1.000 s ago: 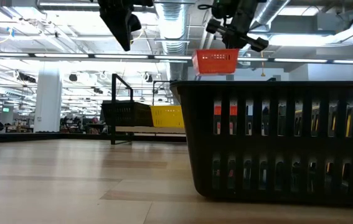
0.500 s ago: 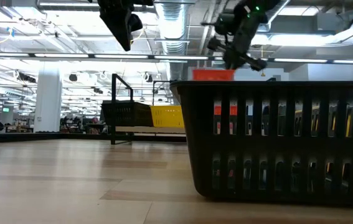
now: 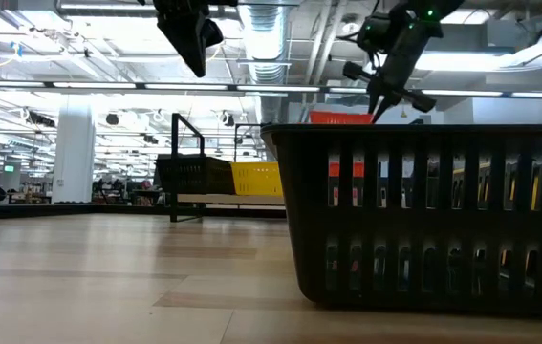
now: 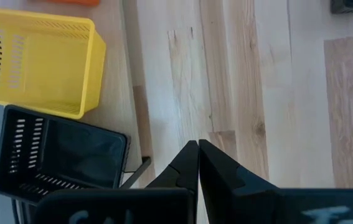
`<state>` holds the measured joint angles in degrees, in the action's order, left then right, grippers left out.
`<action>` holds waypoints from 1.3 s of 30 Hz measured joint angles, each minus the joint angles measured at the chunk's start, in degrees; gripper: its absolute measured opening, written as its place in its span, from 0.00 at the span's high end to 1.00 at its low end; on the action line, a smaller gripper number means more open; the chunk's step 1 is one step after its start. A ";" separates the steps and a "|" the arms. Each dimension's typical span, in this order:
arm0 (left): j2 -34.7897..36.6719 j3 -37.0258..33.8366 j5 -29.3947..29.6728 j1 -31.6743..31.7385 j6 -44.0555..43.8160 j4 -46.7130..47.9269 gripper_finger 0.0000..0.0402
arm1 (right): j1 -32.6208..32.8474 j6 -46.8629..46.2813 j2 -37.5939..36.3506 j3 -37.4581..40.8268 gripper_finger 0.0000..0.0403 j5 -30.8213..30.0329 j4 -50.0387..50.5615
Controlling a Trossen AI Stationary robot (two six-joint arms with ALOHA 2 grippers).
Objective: Stack baskets on shelf by color
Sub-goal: Stack the orange bin on top of the other orange bin on the shelf
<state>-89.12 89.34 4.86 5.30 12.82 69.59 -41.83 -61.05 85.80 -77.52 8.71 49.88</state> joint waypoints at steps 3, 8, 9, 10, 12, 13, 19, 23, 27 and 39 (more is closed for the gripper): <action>0.00 0.00 -0.02 0.00 -0.02 0.01 1.00 | 0.04 0.02 1.41 0.08 0.99 0.15 -0.35; 0.00 0.00 -1.21 0.00 -0.44 0.47 1.00 | 0.04 1.51 3.54 0.05 0.99 0.62 1.76; 0.00 0.00 -1.45 0.00 -0.45 0.46 1.00 | 0.03 1.89 3.86 0.05 0.99 0.78 2.60; 0.00 0.00 -1.56 0.00 -0.46 0.47 1.00 | 0.03 2.27 4.17 0.05 0.99 1.07 3.32; 0.00 0.00 -1.58 0.00 -0.46 0.45 1.00 | 0.06 2.88 4.91 0.05 0.99 1.36 3.86; 0.00 0.00 -1.60 0.00 -0.48 0.44 1.00 | 0.06 2.99 5.35 0.05 0.99 1.49 4.07; 0.00 0.00 -1.57 0.00 -0.55 0.38 1.00 | 0.06 4.40 6.57 0.08 0.99 1.72 3.29; 0.00 0.00 -1.57 0.00 -1.05 0.36 1.00 | -0.25 5.24 7.46 0.02 0.99 1.76 2.69; 0.00 0.00 -1.57 0.00 -1.05 0.34 1.00 | -0.14 7.10 7.76 -0.03 0.98 1.67 2.50; 0.00 0.00 -1.57 0.00 -2.01 -0.05 1.00 | 0.49 10.18 8.24 0.03 0.82 0.35 2.82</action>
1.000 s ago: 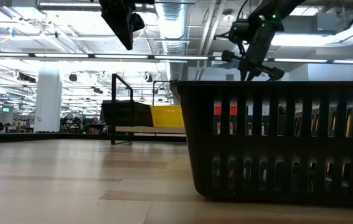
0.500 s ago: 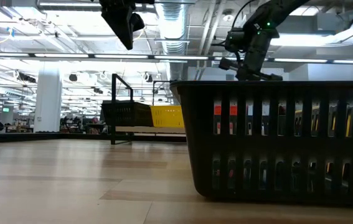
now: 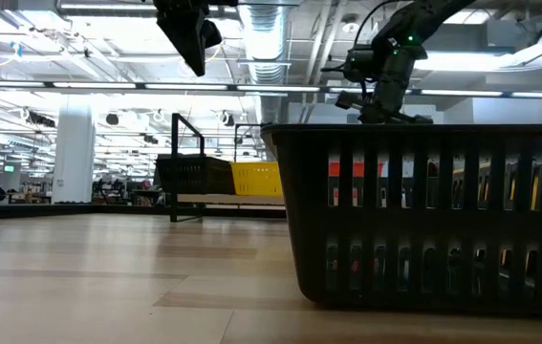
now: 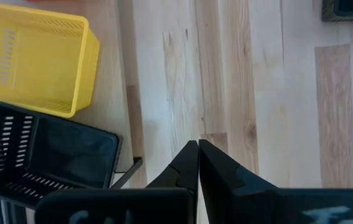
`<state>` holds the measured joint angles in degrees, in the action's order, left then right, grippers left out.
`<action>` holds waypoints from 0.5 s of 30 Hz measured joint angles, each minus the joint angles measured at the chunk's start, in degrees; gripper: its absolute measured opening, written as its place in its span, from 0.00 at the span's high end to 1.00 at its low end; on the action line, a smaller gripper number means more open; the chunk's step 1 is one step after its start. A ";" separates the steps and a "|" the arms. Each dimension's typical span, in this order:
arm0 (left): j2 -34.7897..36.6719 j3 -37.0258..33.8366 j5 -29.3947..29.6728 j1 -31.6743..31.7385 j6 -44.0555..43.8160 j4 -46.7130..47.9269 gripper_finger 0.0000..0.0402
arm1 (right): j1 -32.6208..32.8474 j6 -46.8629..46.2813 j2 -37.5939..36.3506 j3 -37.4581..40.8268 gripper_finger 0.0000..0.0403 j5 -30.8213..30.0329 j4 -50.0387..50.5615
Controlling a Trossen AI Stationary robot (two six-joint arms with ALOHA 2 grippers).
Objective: Stack baskets on shelf by color
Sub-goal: Stack the orange bin on top of the other orange bin on the shelf, then adjust all the bins on the shelf
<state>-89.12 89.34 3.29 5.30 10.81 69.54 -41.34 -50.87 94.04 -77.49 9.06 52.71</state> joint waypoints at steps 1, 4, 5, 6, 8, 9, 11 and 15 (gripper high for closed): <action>0.00 0.00 0.01 -0.02 -0.09 -0.01 1.00 | 0.00 0.22 0.00 0.00 0.81 -0.26 -0.07; 0.00 0.00 0.02 -0.01 -0.63 -0.01 1.00 | 0.07 0.66 0.00 0.00 0.79 -0.38 -0.07; 0.00 0.00 0.01 0.00 -0.81 -0.01 1.00 | 0.07 1.13 0.00 0.00 0.79 -0.43 -0.09; 0.00 0.00 0.02 0.00 -0.81 -0.01 1.00 | 0.07 1.51 0.00 0.00 0.78 -0.48 -0.11; 0.00 -0.02 0.02 0.00 -0.81 -0.01 1.00 | 0.00 2.15 0.00 0.00 0.77 -0.48 -0.11; 0.00 0.00 0.02 0.00 -0.96 -0.01 1.00 | -0.15 2.75 0.00 -0.17 0.77 -0.48 0.06; 0.00 0.00 0.02 0.00 -1.20 -0.01 1.00 | -0.53 3.52 0.00 -1.06 0.76 -0.50 0.21; 0.00 0.00 0.03 0.00 -1.79 -0.01 1.00 | -1.25 6.08 0.00 -4.37 0.75 -0.42 0.23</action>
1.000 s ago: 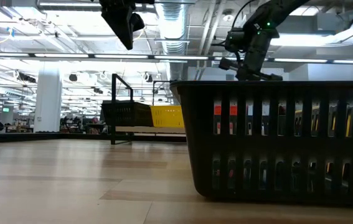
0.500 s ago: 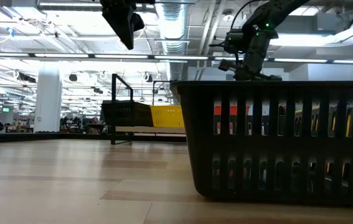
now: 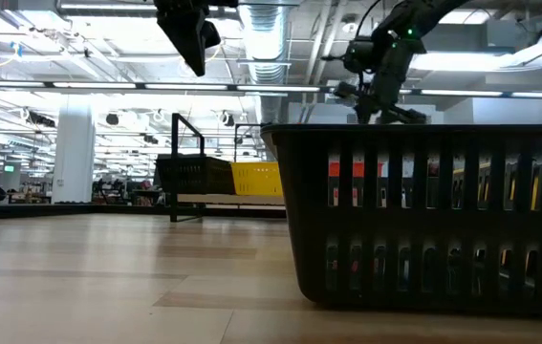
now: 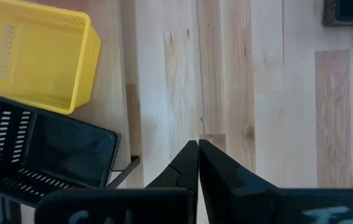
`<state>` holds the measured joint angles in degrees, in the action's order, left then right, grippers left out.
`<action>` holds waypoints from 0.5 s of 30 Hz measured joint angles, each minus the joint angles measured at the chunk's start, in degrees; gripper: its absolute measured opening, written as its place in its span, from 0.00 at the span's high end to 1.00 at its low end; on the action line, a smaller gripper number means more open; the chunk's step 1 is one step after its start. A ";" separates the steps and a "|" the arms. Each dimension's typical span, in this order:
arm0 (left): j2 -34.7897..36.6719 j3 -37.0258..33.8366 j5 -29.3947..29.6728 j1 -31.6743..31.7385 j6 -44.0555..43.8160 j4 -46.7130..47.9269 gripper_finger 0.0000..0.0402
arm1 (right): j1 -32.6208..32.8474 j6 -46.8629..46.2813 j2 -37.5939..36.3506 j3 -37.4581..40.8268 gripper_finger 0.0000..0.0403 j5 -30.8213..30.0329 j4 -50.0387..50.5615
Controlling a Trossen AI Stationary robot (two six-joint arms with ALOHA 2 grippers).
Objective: Stack baskets on shelf by color
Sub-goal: Adjust all the bins on the shelf
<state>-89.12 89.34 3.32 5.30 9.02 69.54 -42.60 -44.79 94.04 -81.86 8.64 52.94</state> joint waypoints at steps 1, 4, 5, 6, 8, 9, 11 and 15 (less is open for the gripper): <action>0.00 0.00 0.02 -0.01 -0.05 0.00 1.00 | -0.01 0.64 0.00 -1.21 0.75 0.06 -0.06; 0.00 0.00 0.59 0.00 -0.09 0.02 1.00 | 0.15 3.81 0.00 -5.09 0.75 1.84 -0.08; 0.00 0.00 0.96 0.00 -0.30 0.04 1.00 | 0.41 4.85 0.00 -6.42 0.75 2.95 -0.06; 0.00 0.00 1.45 0.00 -0.75 0.11 1.00 | 0.85 5.82 -0.01 -7.70 0.75 4.03 -0.12; 0.00 0.00 2.44 0.00 -1.92 0.35 1.00 | 2.29 7.78 -0.02 -9.95 0.75 5.94 -0.17; 0.00 0.00 2.71 -0.01 -2.43 0.50 1.00 | 3.32 8.84 -0.02 -10.89 0.75 6.60 -0.13; 0.00 0.00 2.94 0.00 -3.64 0.52 1.00 | 5.66 11.23 -0.02 -12.16 0.75 7.83 -0.10; 0.00 0.00 2.95 0.00 -5.90 0.52 1.00 | 11.02 15.22 -0.04 -12.52 0.75 7.73 0.49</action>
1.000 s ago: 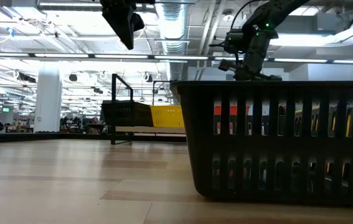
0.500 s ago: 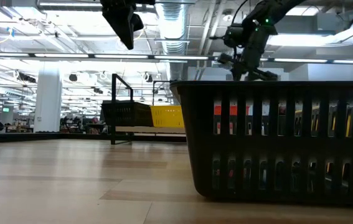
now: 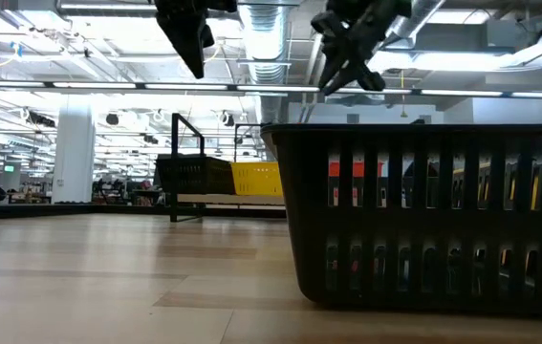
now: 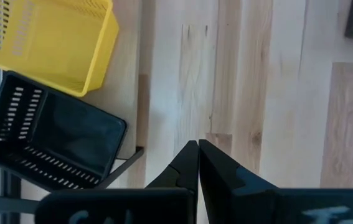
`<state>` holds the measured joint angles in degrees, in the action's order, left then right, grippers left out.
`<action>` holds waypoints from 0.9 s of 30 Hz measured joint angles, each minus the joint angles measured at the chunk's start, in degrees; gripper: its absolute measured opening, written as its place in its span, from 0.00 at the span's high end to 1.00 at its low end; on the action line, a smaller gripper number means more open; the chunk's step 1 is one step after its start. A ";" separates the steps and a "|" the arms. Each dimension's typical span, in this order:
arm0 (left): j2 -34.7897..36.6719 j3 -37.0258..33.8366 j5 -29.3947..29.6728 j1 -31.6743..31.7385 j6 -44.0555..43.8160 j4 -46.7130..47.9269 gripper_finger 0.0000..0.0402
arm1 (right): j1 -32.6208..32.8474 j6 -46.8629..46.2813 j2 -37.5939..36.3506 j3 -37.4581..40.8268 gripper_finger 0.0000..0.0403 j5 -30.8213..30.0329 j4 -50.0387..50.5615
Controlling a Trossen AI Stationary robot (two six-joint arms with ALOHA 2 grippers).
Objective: Stack baskets on shelf by color
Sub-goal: Adjust all the bins on the shelf
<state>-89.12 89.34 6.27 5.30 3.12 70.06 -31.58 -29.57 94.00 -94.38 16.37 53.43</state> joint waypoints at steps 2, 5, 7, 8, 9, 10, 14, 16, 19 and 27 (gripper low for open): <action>0.00 0.00 0.00 0.00 -0.96 -0.05 1.00 | 2.52 1.77 0.00 0.02 0.76 -2.38 1.34; 0.00 0.00 -0.01 0.00 -2.20 -0.08 1.00 | 5.71 3.24 0.75 -0.01 0.83 -9.99 3.80; 0.00 0.00 -0.01 0.00 -3.02 -0.11 1.00 | 6.45 3.32 1.15 0.16 0.90 -13.82 6.45; 0.00 0.00 -0.01 0.00 -3.37 -0.11 1.00 | 6.58 3.32 1.16 0.16 0.94 -15.37 7.55; 0.00 0.00 -0.01 0.00 -3.64 -0.11 1.00 | 6.60 3.46 1.58 -0.04 0.97 -16.88 7.80; 0.00 0.00 -0.01 0.00 -3.85 -0.15 1.00 | 6.84 3.93 2.18 -0.21 0.98 -17.90 7.86; 0.00 0.00 -0.01 0.00 -5.25 -0.39 1.00 | 6.45 4.60 5.74 0.11 0.99 -18.22 11.11; 0.00 0.00 -0.01 0.00 -5.81 -0.40 1.00 | 6.46 5.70 8.19 0.02 0.99 -18.12 11.46; 0.00 0.00 -0.01 0.00 -5.97 -0.42 1.00 | 6.40 7.46 12.39 0.08 0.99 -18.02 11.86; 0.00 0.00 -0.03 0.00 -6.21 -0.33 1.00 | 3.61 8.50 17.19 0.10 1.00 -17.82 12.70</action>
<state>-89.12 89.34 6.24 5.30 -3.09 69.73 -27.97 -21.07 111.19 -94.28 -1.45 66.14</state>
